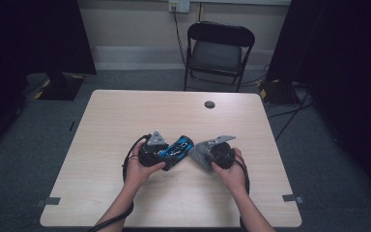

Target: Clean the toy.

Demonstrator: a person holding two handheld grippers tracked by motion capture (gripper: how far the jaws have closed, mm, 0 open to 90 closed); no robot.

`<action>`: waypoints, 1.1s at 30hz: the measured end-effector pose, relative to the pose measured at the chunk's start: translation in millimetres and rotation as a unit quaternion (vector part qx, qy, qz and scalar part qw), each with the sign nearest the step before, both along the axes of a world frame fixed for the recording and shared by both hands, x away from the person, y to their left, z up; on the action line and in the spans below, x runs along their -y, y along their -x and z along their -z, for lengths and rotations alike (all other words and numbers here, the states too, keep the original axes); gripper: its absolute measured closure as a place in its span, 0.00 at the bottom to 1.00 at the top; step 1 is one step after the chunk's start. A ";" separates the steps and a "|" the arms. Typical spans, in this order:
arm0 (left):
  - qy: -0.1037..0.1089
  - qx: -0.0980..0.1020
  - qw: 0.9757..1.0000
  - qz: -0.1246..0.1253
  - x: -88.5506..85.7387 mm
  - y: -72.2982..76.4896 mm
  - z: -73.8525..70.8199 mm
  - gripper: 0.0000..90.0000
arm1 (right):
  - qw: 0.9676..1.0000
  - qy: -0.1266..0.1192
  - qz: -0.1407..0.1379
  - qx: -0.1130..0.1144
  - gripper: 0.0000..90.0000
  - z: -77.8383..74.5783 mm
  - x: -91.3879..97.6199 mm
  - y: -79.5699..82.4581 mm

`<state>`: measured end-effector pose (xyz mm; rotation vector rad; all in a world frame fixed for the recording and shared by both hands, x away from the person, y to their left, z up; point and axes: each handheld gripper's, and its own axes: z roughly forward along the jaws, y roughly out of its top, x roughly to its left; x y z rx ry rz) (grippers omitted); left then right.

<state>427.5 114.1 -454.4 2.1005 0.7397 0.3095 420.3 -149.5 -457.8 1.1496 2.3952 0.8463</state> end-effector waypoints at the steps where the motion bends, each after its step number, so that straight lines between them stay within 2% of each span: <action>1: -0.010 0.006 1.000 0.000 1.6 -3.0 -0.9 0.44 | 1.000 -0.001 -0.001 -0.001 0.82 0.2 0.0 -0.3; 2: -0.010 -0.001 1.000 0.000 4.5 -5.0 -0.1 0.44 | 1.000 -0.001 -0.002 -0.001 0.82 0.4 0.0 -0.5; 5: -0.020 -0.001 1.000 -0.003 9.2 -10.4 2.5 0.50 | 1.000 -0.002 -0.003 -0.003 0.82 1.3 0.3 -1.1; 6: -0.014 -0.001 1.000 -0.008 9.6 -12.4 3.6 0.51 | 1.000 -0.002 -0.002 -0.004 0.82 1.4 0.4 -1.1; 8: -0.014 0.001 1.000 -0.014 10.1 -15.6 5.2 0.53 | 1.000 -0.002 -0.001 -0.005 0.82 1.8 0.8 -1.6; 10: -0.010 -0.008 1.000 -0.013 12.4 -17.5 7.6 0.53 | 1.000 -0.001 -0.002 -0.005 0.82 2.4 0.8 -1.9; 12: -0.021 -0.009 1.000 -0.017 14.3 -19.6 9.6 0.52 | 1.000 -0.001 -0.002 -0.005 0.82 3.0 0.4 -2.1; 14: -0.019 -0.013 1.000 -0.020 16.7 -20.9 12.2 0.52 | 1.000 -0.001 -0.002 -0.006 0.82 4.1 0.0 -2.1; 16: -0.034 -0.007 0.999 -0.025 17.2 -22.5 14.6 0.52 | 1.000 -0.001 -0.003 -0.007 0.82 5.1 -0.4 -1.9; 17: -0.030 -0.014 0.999 -0.026 18.2 -22.8 16.8 0.52 | 1.000 0.000 -0.004 -0.006 0.82 5.5 -0.6 -1.9; 18: -0.035 -0.016 0.999 -0.025 17.9 -23.0 18.2 0.52 | 1.000 0.000 -0.004 -0.007 0.82 5.7 -0.7 -1.8; 20: -0.029 -0.010 0.999 -0.026 18.0 -22.9 20.6 0.52 | 1.000 0.000 -0.005 -0.007 0.82 5.8 -0.6 -1.8; 25: -0.031 -0.004 0.999 -0.023 17.1 -22.0 21.8 0.52 | 1.000 0.002 -0.006 -0.006 0.82 6.4 -0.5 -2.0; 27: -0.026 0.000 0.999 -0.024 17.7 -20.5 23.3 0.52 | 1.000 0.007 -0.003 -0.005 0.82 6.5 -1.0 -1.6; 31: -0.032 0.007 0.999 -0.023 17.3 -19.2 23.9 0.52 | 1.000 0.023 0.013 0.001 0.82 5.8 -0.5 -1.2; 33: -0.033 0.012 0.999 -0.023 18.5 -18.7 24.3 0.51 | 1.000 0.023 0.014 0.000 0.82 6.3 -0.6 -1.3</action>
